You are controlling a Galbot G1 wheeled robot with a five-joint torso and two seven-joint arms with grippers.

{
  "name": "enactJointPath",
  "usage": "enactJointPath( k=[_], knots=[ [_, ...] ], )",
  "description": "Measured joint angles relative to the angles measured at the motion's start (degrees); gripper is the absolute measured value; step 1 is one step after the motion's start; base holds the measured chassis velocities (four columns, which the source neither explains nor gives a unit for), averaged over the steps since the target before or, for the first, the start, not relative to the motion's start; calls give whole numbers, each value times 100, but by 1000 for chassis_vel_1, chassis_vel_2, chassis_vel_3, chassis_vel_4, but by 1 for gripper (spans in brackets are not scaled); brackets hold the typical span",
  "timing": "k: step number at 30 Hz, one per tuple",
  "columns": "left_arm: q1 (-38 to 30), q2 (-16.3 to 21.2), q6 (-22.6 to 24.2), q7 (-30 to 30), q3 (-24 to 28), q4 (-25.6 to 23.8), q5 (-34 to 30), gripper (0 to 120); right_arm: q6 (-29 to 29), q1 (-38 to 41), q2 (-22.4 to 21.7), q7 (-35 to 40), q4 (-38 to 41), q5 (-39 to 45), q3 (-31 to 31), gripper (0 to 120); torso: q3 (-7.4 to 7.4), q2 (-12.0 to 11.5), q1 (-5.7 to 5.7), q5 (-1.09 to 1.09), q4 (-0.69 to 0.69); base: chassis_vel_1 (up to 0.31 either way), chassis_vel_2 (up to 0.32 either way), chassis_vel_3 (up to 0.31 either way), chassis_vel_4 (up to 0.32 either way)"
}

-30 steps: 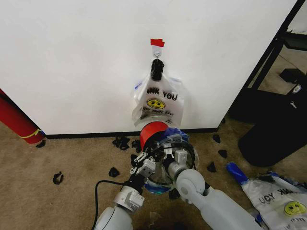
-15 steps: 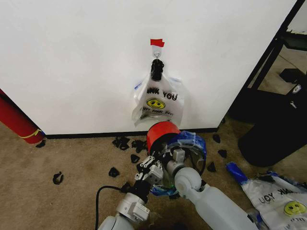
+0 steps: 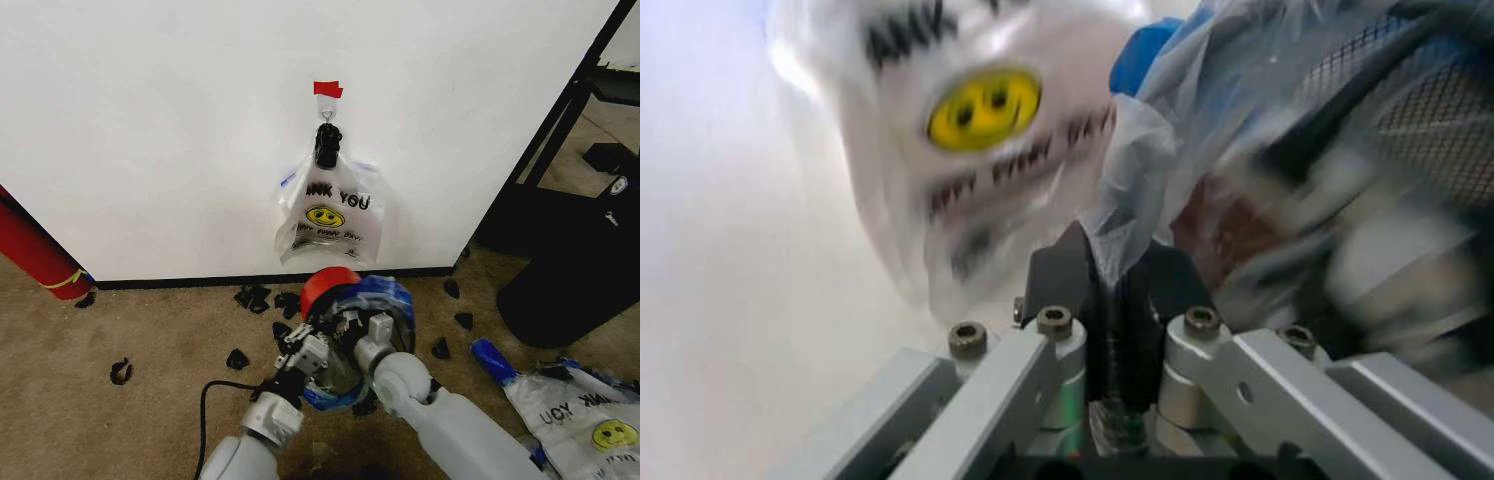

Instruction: Pick up the garbage bag from the wall and place it over the trash bin.

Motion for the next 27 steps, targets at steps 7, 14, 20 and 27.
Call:
enactJointPath(
  k=[7, 14, 20, 27],
  knots=[
    [-198, 80, 323, -87, -91, 207, -687, 4, -125, -444, -491, -670, 664, -125, 457, 0, 0, 0, 0, 1, 1, 0, 0, 0, 0],
    [-219, 173, 355, -122, -183, 242, -883, 4, 809, -804, -814, -3708, 552, -481, 1433, 0, 0, 0, 0, 0, 1, 0, 0, 0, 0],
    [-174, 217, 355, -124, -235, 47, -891, 4, 1277, -857, -820, -4881, -2, 606, 2394, 19, 0, 0, 0, 2, 0, 0, 0, 0, 0],
    [-143, 262, 321, -116, -248, -110, -839, 4, 782, -906, -739, -3984, -125, 1934, 2591, 44, 0, 0, 0, 2, 1, 0, 0, 0, 0]
  ],
)
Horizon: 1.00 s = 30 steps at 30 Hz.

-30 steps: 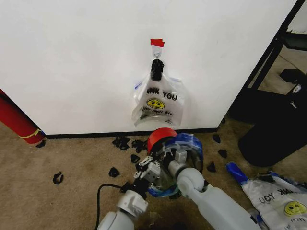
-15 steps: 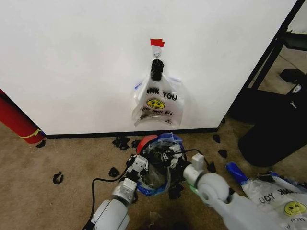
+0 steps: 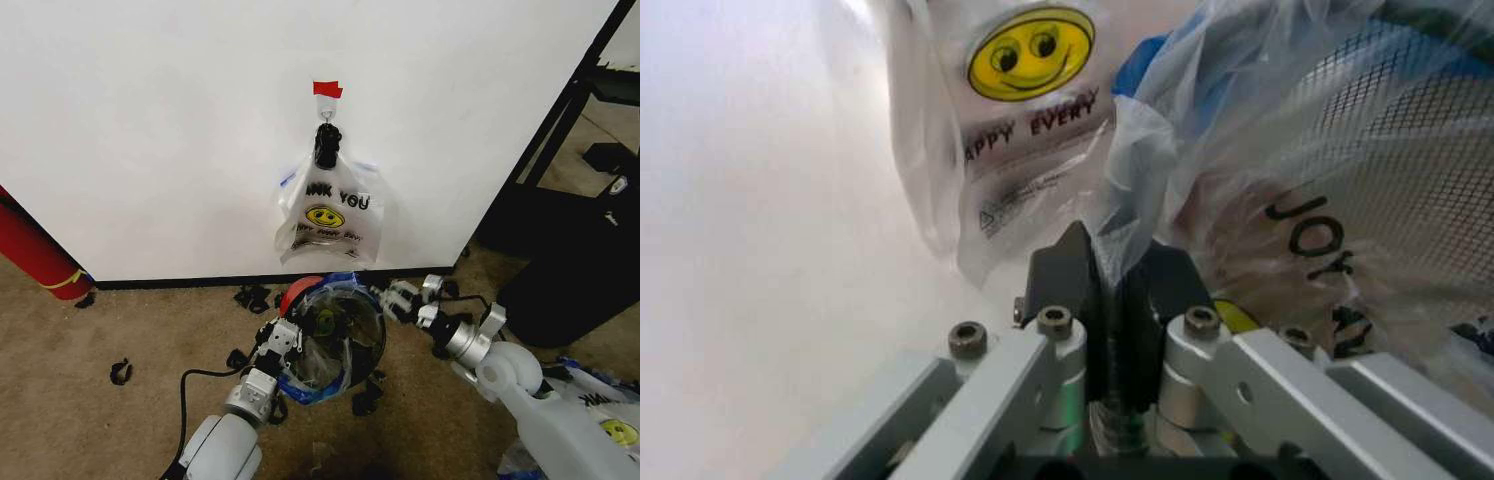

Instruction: Pick up the garbage bag from the wall and place it over the trash bin.

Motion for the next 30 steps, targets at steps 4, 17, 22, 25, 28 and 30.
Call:
enactJointPath(
  k=[4, 17, 22, 25, 28, 30],
  knots=[
    [6, 0, -18, 1, 0, -29, 10, 4, -121, 46, 15, 8, -227, -238, 124, 56, 0, 0, 0, 0, 1, 0, 0, 0, 0],
    [38, 11, -115, 12, 6, -109, 148, 4, -531, 7, 75, -464, -687, -80, 208, 90, 0, 0, 0, 0, 0, 0, 0, 0, 0],
    [66, 12, -144, 15, 1, -112, 210, 4, -546, 4, 126, -617, -699, 13, 124, 70, 0, 0, 0, -2, 0, 0, 0, 0, 0],
    [83, 9, -148, 16, 3, -123, 229, 4, -543, 16, 155, -641, -729, -9, 84, 60, 0, 0, 0, -2, 0, 0, 0, 0, 0],
    [102, 3, -149, 18, 12, -149, 252, 4, -534, 34, 190, -685, -746, -24, 57, 50, 0, 0, 0, -2, 0, 0, 0, 0, 0],
    [107, 3, -150, 20, 14, -158, 257, 4, -532, 42, 197, -709, -752, -29, 53, 46, 0, 0, 0, -2, 0, 0, 0, 0, 0]
  ],
)
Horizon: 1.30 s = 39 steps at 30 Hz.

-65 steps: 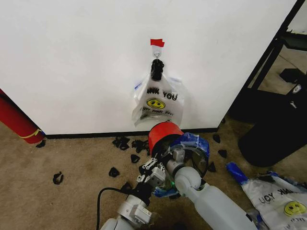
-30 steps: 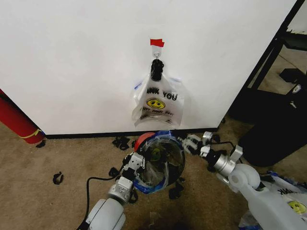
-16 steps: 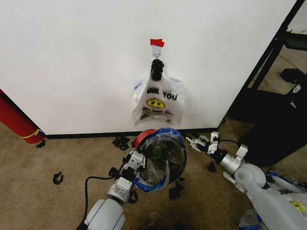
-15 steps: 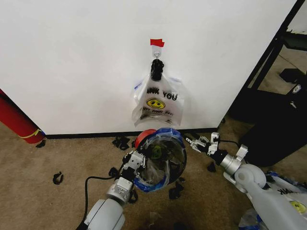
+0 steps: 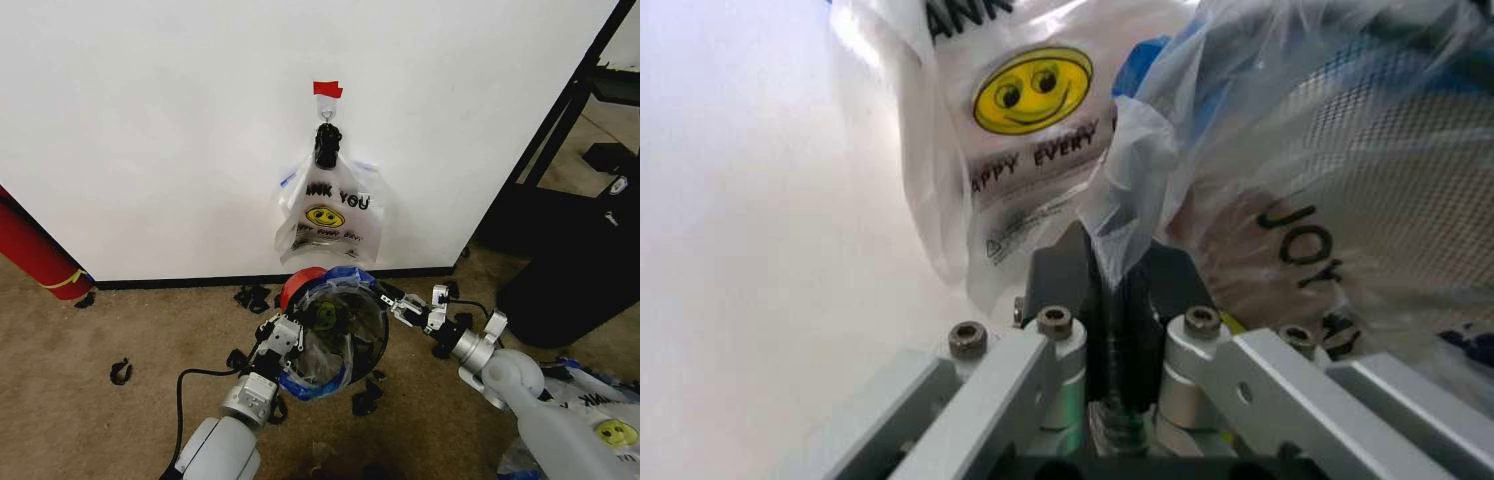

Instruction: Pick up the garbage bag from the wall and place it over the trash bin.

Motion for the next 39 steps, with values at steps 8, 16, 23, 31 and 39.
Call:
enactJointPath(
  k=[8, 16, 23, 31, 39],
  knots=[
    [5, -6, -20, 20, 25, -55, 24, 4, 30, 70, 18, -312, -93, -35, -20, 16, 0, 0, 0, 0, 0, 0, 0, 0, 0],
    [47, -21, -214, 95, 17, -176, 73, 4, 311, 99, 27, -715, -280, -21, -39, 0, 0, 0, 0, 0, 0, 0, 0, 0, 0],
    [60, -11, -400, 217, 7, -225, 30, 4, 640, 196, 48, -537, -316, 406, -98, 0, 0, 0, 0, 0, 0, 0, 0, 0, 0],
    [44, -19, -537, 251, 4, -76, 29, 4, 748, 252, 44, -778, -367, 634, -126, 0, 0, 0, 0, 0, 0, 0, 0, 0, 0],
    [107, 15, -580, 434, -12, -305, -239, 4, 850, 369, 52, -1002, -887, 312, -66, 0, 0, 0, 0, 0, 0, 0, 0, 0, 0]
  ],
)
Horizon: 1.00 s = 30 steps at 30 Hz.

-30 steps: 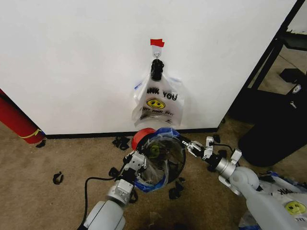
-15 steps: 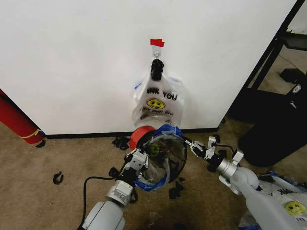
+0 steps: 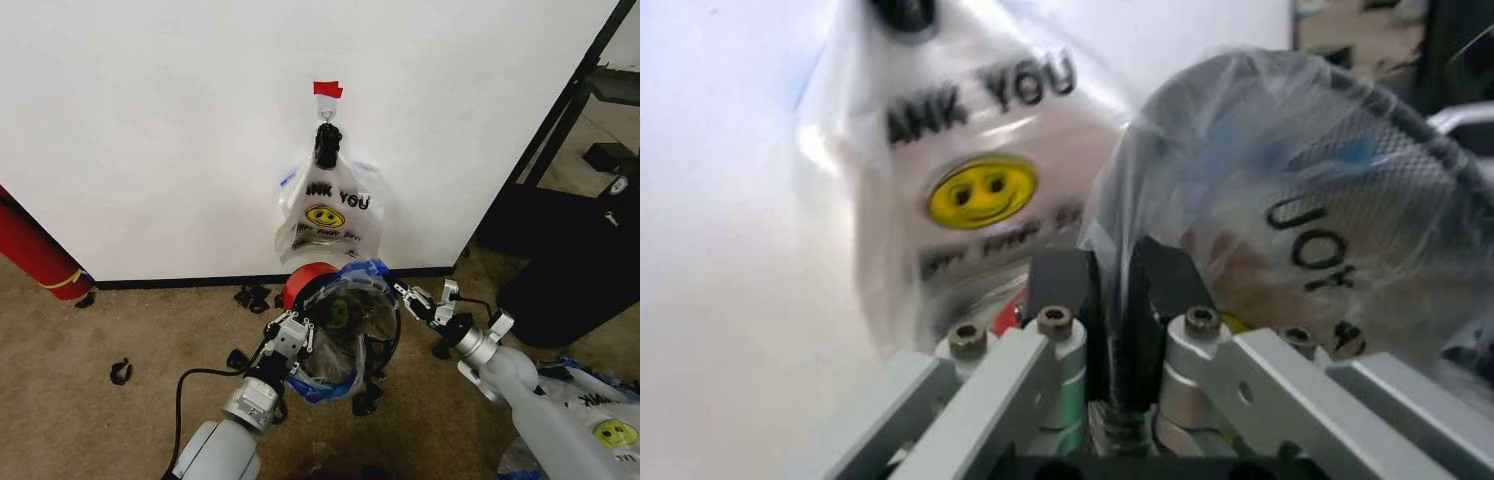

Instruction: Pick up the garbage bag from the wall and place it over the trash bin.

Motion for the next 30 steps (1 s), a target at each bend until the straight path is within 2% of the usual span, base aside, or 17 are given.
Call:
enactJointPath(
  k=[6, 12, 15, 17, 21, 22, 25, 28, 30],
  knots=[
    [78, 98, -12, 257, 12, -318, -323, 4, 228, 62, 86, -52, -179, -63, -48, 0, 0, 0, 0, 0, 0, 0, 0, 0, 0],
    [-15, 91, 30, 190, -58, -184, -325, 4, 518, 53, 94, -153, -246, -218, -56, 0, 0, 0, 0, 0, 0, 0, 0, 0, 0],
    [-91, 58, 133, 53, -86, 33, -326, 4, 834, 47, 72, -179, -335, -329, -36, 13, 0, 0, 0, 0, 0, 0, 0, 0, 0],
    [-122, 43, 162, 17, -101, 106, -330, 4, 918, 45, 67, -66, -346, -341, -28, 16, 0, 0, 0, 0, 0, 0, 0, 0, 0],
    [-237, -2, 243, -135, -159, 410, -353, 4, 1246, -15, 38, 988, -255, -237, -19, 35, 0, 0, 0, 0, 0, 0, 0, 0, 0],
    [-237, -2, 243, -135, -159, 410, -353, 4, 1246, -15, 38, 988, -255, -237, -19, 35, 0, 0, 0, 0, 0, 0, 0, 0, 0],
    [-285, -19, 328, -243, -166, 500, -404, 4, 1324, -133, 22, 1477, -135, -195, -5, 48, 0, 0, 0, 0, 1, 0, 0, 0, 0],
    [-307, -27, 376, -293, -172, 503, -448, 4, 1319, -214, 8, 1473, -77, -194, 16, 53, 0, 0, 0, 0, 1, 0, 0, 0, 0],
    [-382, -44, 531, -424, -212, 482, -652, 4, 1187, -472, -40, 856, 66, -221, 80, 63, 0, 0, 0, -1, 0, 0, 0, 0, 0]
  ],
)
